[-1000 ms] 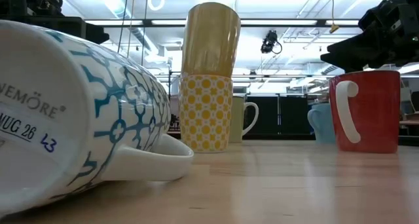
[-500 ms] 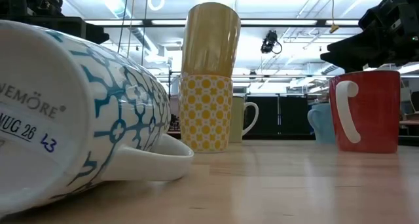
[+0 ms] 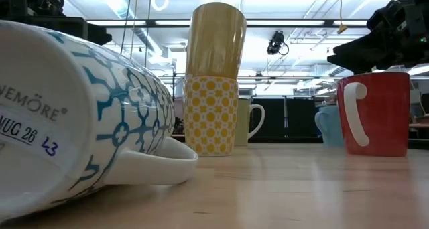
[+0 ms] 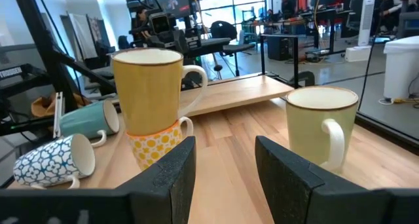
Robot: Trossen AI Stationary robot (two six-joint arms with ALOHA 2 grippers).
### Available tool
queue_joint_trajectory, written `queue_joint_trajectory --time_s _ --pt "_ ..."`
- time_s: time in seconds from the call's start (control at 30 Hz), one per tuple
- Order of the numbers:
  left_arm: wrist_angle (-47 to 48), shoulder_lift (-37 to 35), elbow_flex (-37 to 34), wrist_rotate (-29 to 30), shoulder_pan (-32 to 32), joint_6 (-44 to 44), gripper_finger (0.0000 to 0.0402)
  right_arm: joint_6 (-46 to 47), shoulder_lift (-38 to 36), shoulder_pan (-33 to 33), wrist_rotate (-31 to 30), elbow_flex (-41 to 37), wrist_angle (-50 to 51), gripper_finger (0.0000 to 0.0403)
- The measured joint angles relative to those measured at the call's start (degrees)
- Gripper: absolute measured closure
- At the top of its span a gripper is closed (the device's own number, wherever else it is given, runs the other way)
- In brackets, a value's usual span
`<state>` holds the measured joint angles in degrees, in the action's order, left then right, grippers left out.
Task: Place coffee mugs
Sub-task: Put the light green mug on the shelf
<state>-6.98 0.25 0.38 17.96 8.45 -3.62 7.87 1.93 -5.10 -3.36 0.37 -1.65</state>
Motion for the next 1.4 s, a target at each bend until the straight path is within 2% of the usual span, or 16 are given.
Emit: queue_joint_trajectory --time_s 0.43,0.73,0.93,1.4 --pt "-0.01 0.00 0.00 0.01 -0.01 -0.02 0.0253 3.00 -0.01 -0.02 0.00 0.01 0.00 0.0233" --pt "-0.01 0.00 -0.01 0.00 -0.02 -0.04 0.0253 2.83 0.00 0.00 0.18 -0.01 -0.04 0.0185" --pt "0.00 0.00 0.00 0.01 0.00 -0.07 0.0253 5.99 0.00 0.00 -5.25 0.01 -0.90 0.0156" --pt "-0.01 0.00 0.00 0.01 -0.01 -0.07 0.0253 7.54 0.00 0.00 -5.97 0.01 -2.29 0.0150"
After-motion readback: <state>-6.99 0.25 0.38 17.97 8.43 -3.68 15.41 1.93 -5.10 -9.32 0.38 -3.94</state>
